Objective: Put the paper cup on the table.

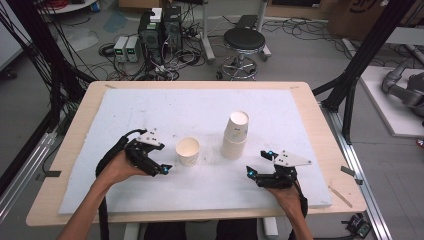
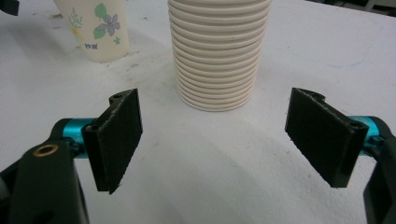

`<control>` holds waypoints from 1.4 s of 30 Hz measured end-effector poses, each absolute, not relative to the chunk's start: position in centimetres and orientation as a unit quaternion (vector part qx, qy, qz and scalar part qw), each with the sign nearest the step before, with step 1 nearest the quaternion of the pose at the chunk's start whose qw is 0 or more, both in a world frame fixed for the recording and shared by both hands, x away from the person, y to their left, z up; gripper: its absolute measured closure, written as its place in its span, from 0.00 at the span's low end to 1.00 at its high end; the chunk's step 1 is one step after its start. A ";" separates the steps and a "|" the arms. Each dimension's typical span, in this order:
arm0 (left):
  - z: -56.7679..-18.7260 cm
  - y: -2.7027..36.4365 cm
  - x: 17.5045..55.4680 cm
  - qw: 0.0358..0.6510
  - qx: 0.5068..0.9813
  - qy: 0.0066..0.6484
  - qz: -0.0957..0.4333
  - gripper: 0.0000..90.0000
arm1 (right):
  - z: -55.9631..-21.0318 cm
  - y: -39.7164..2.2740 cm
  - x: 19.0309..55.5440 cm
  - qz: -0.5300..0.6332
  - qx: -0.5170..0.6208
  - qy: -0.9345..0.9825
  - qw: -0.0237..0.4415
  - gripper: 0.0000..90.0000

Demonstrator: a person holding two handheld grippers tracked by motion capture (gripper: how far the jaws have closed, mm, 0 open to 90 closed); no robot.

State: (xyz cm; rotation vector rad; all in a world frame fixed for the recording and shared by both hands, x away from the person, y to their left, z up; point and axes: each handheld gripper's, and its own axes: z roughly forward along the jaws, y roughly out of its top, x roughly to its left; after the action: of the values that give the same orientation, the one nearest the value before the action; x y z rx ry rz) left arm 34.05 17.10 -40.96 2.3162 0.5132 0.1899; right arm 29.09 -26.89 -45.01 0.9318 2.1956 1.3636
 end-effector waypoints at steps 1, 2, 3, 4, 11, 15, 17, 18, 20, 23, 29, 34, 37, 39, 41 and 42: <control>-41.1 17.7 33.7 0.379 0.899 0.205 0.078 0.19 | -45.0 -26.9 29.1 0.487 0.333 0.784 0.196 0.21; -41.3 18.3 33.1 0.398 0.888 0.215 0.082 0.19 | -45.0 -26.9 29.1 0.488 0.331 0.783 0.197 0.21; -41.5 18.9 32.7 0.405 0.883 0.219 0.089 0.19 | -45.0 -26.9 29.1 0.489 0.331 0.783 0.197 0.21; -41.6 19.3 32.4 0.414 0.877 0.224 0.094 0.19 | -45.0 -26.9 29.1 0.489 0.331 0.782 0.198 0.21; -43.1 23.1 30.1 0.477 0.827 0.270 0.129 0.19 | -45.0 -26.9 28.9 0.492 0.335 0.778 0.199 0.21; -44.1 24.5 28.7 0.509 0.792 0.295 0.163 0.19 | -45.0 -26.9 28.9 0.491 0.329 0.780 0.205 0.21; -44.6 24.9 28.0 0.525 0.776 0.304 0.173 0.18 | -45.0 -27.0 28.9 0.494 0.331 0.777 0.207 0.21; -44.8 25.0 27.7 0.528 0.769 0.310 0.181 0.18 | -45.0 -27.0 28.9 0.494 0.331 0.777 0.207 0.21; -45.3 25.2 27.3 0.534 0.759 0.320 0.192 0.18 | -45.0 -27.0 28.8 0.494 0.334 0.775 0.208 0.21; -45.9 25.2 27.0 0.534 0.748 0.336 0.207 0.18 | -45.0 -27.0 28.7 0.495 0.332 0.774 0.214 0.21; -46.3 25.5 26.5 0.550 0.725 0.342 0.234 0.18 | -45.1 -27.0 28.5 0.500 0.333 0.768 0.224 0.21; -46.4 25.8 26.3 0.560 0.715 0.343 0.239 0.18 | -45.1 -27.2 28.2 0.510 0.331 0.759 0.233 0.21; -46.4 25.7 26.4 0.557 0.717 0.346 0.235 0.18 | -45.1 -27.3 28.1 0.514 0.333 0.755 0.235 0.21; -46.4 25.7 26.4 0.555 0.718 0.346 0.237 0.18 | -45.1 -27.3 28.1 0.515 0.335 0.754 0.234 0.21; -46.4 25.7 26.4 0.556 0.717 0.346 0.238 0.18 | -45.1 -27.3 28.2 0.514 0.332 0.755 0.236 0.21; -46.4 25.7 26.3 0.557 0.717 0.346 0.239 0.18 | -45.1 -27.3 28.2 0.513 0.332 0.756 0.235 0.21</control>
State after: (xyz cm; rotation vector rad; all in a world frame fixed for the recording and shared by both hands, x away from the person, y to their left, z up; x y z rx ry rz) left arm 26.35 25.67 -46.37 1.6916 0.8157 0.5635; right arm 28.22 -27.32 -45.11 0.9111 2.0729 1.4080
